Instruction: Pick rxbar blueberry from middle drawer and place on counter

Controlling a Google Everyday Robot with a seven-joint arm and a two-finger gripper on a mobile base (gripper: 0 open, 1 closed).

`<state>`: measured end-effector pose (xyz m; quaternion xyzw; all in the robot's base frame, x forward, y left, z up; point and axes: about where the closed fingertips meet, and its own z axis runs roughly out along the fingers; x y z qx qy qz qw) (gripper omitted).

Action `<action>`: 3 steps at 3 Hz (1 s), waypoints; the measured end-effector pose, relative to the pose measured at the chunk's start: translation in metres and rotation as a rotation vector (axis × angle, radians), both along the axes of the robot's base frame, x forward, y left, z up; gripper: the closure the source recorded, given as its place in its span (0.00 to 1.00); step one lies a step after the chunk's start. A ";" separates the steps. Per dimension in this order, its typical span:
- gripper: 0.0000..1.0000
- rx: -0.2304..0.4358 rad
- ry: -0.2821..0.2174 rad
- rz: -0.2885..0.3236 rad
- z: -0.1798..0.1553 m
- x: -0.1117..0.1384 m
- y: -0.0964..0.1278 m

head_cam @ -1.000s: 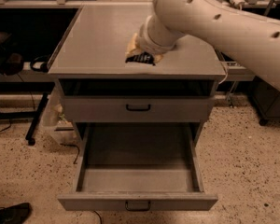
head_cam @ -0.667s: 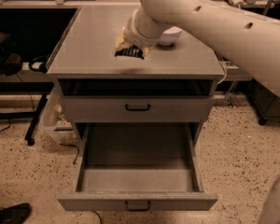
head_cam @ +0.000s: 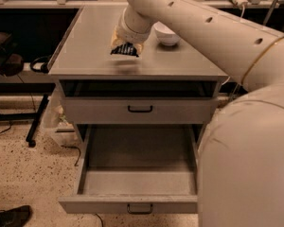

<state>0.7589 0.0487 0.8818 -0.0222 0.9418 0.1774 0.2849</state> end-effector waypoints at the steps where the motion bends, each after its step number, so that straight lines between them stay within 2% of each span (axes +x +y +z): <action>1: 0.58 -0.010 0.032 -0.031 -0.013 0.013 -0.005; 2: 0.35 -0.017 0.044 -0.063 -0.017 0.016 -0.011; 3: 0.12 -0.017 0.044 -0.063 -0.017 0.016 -0.011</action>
Offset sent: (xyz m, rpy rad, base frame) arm 0.0190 -0.0218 -0.0168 -0.0235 0.0517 -0.1067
